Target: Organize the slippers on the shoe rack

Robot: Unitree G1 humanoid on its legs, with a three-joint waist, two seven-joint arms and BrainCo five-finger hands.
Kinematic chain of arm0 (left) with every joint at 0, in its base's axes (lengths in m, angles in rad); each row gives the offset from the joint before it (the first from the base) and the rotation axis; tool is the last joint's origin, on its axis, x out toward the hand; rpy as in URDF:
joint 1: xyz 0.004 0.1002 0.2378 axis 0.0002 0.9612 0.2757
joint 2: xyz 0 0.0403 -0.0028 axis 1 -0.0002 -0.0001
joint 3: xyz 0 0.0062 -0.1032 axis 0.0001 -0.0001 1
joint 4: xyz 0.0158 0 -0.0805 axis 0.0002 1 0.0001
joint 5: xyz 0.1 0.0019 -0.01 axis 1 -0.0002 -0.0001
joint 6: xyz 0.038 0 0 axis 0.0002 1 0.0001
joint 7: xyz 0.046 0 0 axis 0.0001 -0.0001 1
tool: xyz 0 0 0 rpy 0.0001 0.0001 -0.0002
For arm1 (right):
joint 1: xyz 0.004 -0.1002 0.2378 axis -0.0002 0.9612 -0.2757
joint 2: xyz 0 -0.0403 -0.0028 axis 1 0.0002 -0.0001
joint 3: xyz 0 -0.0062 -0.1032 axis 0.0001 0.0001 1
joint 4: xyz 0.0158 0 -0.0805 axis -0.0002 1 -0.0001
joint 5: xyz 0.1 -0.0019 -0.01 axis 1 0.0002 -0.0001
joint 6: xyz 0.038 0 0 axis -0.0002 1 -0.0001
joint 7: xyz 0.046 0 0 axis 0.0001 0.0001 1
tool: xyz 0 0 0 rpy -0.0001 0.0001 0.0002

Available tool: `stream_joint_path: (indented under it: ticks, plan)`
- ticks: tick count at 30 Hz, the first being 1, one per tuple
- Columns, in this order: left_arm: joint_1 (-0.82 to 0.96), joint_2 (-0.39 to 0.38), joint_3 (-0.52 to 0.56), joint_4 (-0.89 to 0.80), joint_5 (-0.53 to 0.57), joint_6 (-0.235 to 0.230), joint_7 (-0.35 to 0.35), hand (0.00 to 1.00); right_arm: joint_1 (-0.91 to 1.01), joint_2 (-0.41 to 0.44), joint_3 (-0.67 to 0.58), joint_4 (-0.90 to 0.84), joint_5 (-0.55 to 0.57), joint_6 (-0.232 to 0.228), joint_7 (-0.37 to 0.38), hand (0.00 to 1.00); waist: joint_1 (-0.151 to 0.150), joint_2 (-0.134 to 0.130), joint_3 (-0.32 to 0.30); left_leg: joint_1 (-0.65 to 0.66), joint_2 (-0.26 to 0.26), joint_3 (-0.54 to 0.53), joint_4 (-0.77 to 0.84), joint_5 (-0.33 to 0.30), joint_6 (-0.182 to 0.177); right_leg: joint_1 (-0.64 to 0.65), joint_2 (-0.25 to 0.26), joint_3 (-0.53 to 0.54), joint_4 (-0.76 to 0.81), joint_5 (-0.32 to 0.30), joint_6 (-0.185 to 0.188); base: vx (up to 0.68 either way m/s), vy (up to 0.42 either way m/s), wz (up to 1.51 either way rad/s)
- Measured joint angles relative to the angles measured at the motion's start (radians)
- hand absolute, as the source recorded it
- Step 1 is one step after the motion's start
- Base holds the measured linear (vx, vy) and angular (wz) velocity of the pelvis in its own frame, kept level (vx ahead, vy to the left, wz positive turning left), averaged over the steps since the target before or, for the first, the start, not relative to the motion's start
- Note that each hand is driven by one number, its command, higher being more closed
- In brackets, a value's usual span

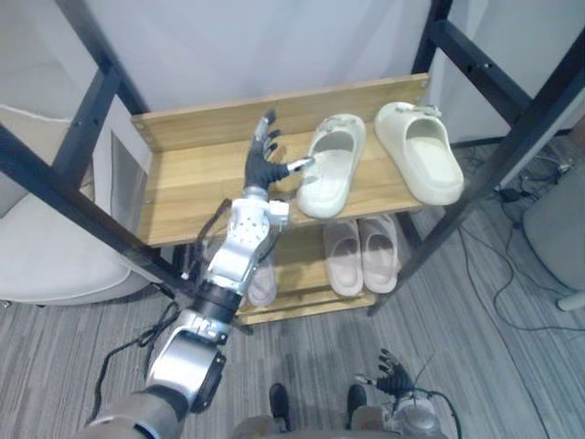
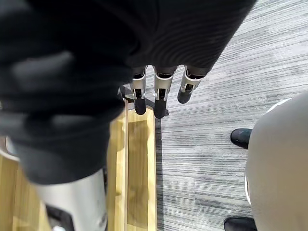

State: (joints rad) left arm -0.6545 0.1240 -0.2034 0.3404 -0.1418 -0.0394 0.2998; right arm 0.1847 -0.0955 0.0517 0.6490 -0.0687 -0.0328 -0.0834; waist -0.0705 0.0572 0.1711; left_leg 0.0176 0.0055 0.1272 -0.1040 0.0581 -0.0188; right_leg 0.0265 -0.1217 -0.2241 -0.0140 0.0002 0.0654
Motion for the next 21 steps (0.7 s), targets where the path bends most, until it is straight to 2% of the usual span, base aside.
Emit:
stream_joint_path:
  ticks: [5, 16, 21]
  plan:
    - [0.052, 0.0, -0.002, -0.019, -0.017, 0.0, -0.014, 0.0, -0.008, -0.001, 0.008, 0.012, -0.002, 0.005, -0.002, 0.0, 0.006, -0.003, -0.001, 0.002, 0.001, -0.003, 0.0, 0.0, -0.001, 0.012, 0.003, -0.014, -0.015, 0.003, -0.003, 0.0, -0.005, 0.04]
    - [0.099, -0.003, -0.084, -0.057, -0.06, 0.001, -0.03, 0.0, -0.046, 0.013, 0.033, 0.081, -0.007, 0.016, -0.008, 0.0, 0.007, -0.039, -0.014, 0.006, 0.001, -0.025, -0.001, 0.0, -0.001, 0.046, 0.003, -0.036, -0.054, 0.017, -0.001, 0.0, -0.001, 0.06]
    - [0.112, -0.014, -0.125, -0.075, -0.088, 0.0, -0.043, 0.0, -0.056, 0.014, 0.043, 0.094, -0.007, 0.017, -0.015, 0.0, 0.008, -0.047, -0.017, 0.01, 0.0, -0.028, -0.001, 0.0, -0.001, 0.057, 0.003, -0.042, -0.061, 0.018, 0.0, 0.0, 0.0, 0.02]
